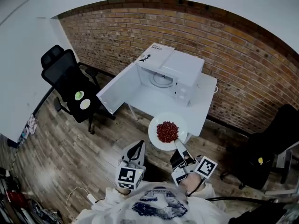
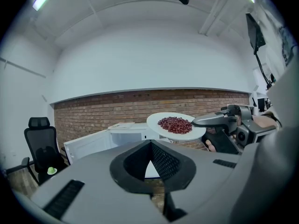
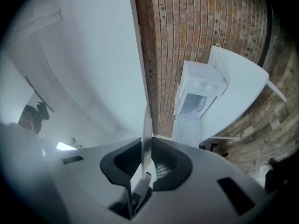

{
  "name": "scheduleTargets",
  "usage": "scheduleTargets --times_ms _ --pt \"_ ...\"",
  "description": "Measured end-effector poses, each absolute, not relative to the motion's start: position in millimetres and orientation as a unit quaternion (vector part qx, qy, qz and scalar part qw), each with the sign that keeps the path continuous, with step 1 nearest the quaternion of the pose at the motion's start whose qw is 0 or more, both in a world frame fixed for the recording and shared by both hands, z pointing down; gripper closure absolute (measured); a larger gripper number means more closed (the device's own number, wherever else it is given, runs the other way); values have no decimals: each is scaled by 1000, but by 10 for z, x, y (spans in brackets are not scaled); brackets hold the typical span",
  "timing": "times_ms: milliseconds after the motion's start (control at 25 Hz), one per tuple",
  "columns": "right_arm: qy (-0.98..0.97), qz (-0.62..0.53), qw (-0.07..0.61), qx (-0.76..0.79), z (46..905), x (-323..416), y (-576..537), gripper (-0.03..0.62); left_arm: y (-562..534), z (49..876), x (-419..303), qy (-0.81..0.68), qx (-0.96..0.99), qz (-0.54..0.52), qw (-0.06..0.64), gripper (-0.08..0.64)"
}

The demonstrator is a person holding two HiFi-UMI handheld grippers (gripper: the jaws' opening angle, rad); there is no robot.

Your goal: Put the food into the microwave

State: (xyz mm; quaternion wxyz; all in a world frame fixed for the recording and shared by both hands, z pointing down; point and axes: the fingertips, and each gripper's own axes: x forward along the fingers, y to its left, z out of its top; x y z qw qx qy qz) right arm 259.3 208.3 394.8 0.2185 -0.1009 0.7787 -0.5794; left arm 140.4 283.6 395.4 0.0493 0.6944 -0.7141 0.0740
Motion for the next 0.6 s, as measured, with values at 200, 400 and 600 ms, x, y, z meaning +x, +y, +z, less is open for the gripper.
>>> scheduleTargets --times_ms 200,400,600 --pt "774 -584 219 -110 4072 2414 1919 538 2628 4083 1218 -706 703 71 52 554" --pt "769 -583 228 -130 4159 2082 1610 538 2262 4209 881 -687 721 78 54 554" --pt "762 -582 238 -153 4227 1600 1162 538 1733 4260 351 -667 739 74 58 554"
